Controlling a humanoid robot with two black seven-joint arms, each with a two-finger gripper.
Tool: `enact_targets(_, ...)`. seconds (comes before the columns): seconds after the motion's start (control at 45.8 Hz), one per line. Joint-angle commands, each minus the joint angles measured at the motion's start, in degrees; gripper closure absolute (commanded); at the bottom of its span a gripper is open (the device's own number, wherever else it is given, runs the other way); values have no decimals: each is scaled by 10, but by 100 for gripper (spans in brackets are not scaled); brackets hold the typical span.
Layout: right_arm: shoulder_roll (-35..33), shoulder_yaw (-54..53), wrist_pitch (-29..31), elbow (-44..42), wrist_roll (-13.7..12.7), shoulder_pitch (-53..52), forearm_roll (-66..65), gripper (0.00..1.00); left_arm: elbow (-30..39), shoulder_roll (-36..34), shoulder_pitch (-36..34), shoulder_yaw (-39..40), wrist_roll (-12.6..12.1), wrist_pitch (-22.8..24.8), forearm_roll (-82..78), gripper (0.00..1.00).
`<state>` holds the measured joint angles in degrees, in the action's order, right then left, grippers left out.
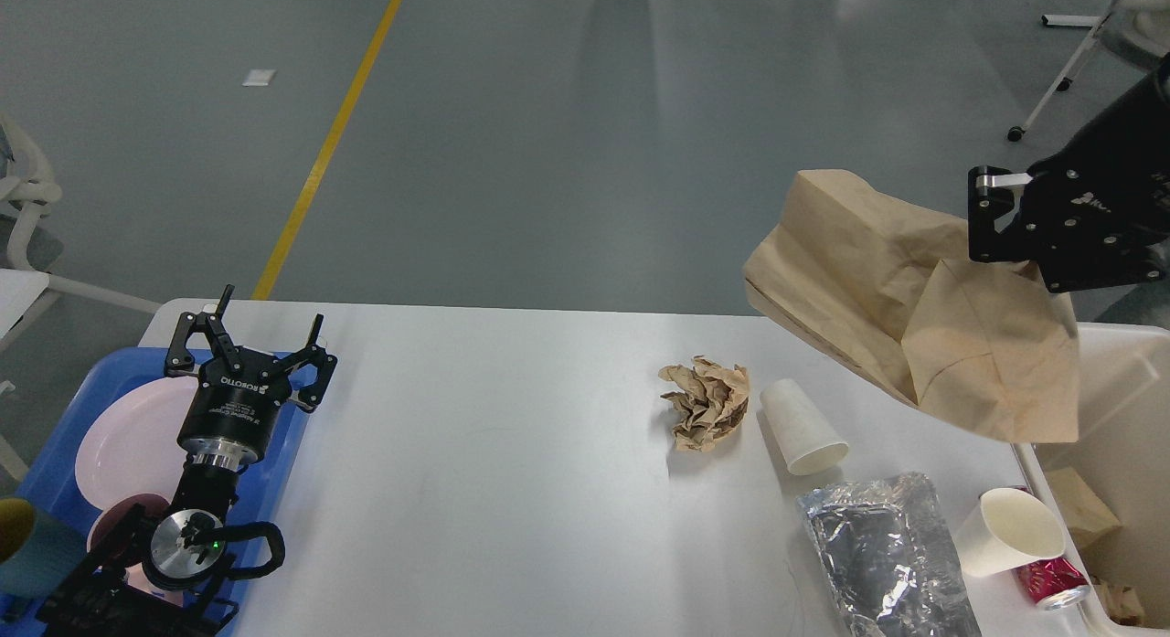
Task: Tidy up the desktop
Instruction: 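Carry the paper bag into the white bin and release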
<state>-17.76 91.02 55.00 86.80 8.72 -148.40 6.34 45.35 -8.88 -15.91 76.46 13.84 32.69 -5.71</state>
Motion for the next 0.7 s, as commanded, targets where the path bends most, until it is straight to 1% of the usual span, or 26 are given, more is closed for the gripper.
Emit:
enact_targets(0.0,-3,4,0,-1,-1,0,-2,100,0,0,0,1,0,0,0,4)
enact_targets(0.066,-10,12,-2,-7,-2,5,-4,100,0,0,0,0,0,0,0,4)
enact_targets(0.197,-36,47,-57,-29,-3,43,-4,100,0,0,0,1,0,0,0,4)
enact_targets(0.393,-118,87,-117,-101,-5,137,-3,100,0,0,0,0,0,0,0,4)
enact_targets(0.459,-150,93,-148,-131,-12,179,-3,100,0,0,0,0,0,0,0,4)
enact_targets(0.546,-184,93,-201,-171,-15,243,3,100,0,0,0,0,0,0,0,4)
enact_targets(0.59,-196,93,-235,-186,-15,278,6,100,0,0,0,1,0,0,0,4)
enact_targets(0.678,-224,83,-326,-207,-15,346,13,100,0,0,0,0,0,0,0,4)
